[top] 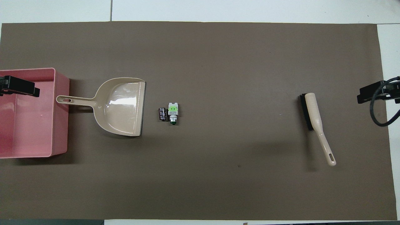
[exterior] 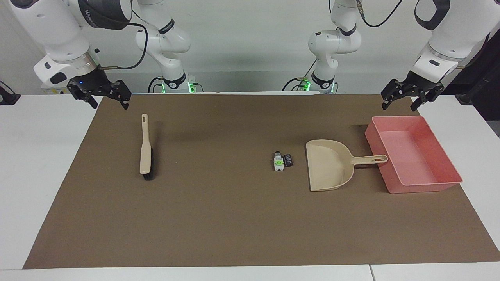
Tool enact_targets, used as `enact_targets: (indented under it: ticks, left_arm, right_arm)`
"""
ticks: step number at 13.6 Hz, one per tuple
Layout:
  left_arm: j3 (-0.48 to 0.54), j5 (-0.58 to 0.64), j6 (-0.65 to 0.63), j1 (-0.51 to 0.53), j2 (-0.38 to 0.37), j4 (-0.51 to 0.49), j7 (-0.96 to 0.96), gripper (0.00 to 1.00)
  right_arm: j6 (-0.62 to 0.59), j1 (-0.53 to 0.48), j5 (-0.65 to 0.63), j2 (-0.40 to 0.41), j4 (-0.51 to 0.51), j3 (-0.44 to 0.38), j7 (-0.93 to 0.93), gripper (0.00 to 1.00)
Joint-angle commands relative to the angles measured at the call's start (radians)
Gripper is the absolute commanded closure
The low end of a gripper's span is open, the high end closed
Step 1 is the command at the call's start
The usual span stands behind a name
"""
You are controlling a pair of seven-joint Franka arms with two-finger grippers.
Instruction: Clean e-waste and dump in bin
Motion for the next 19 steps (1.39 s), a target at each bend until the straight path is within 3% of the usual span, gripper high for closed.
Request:
enact_targets:
  ticks: [1,4,7,13,19]
  left_arm:
    - [-0.002,0.011,-0.001,0.003,-0.007,-0.009,-0.006,0.00]
    - [-0.002,0.011,-0.001,0.003,-0.007,-0.009,-0.006,0.00]
    - [-0.002,0.011,-0.001,0.003,-0.007,-0.009,-0.006,0.00]
    - [-0.002,0.011,-0.001,0.003,-0.007,-0.009,-0.006,0.00]
    - [-0.002,0.011,-0.001,0.003,-0.007,-0.009,-0.005,0.00]
  right_arm:
    - [0.003,-0.017,0.012,-0.015,-0.015,0.003,0.006,0.01]
    - [-0.014,-0.017,0.009,-0.022,-0.022,0.000,-0.002,0.01]
    - [0.012,-0.041,0.010,-0.050,-0.090,-0.003,-0.104,0.01]
    - [0.156,-0.060,0.012,-0.203,-0.424,-0.005,-0.140,0.01]
    - [0.359,-0.061,0.014,-0.179,-0.617,-0.003,-0.172,0.01]
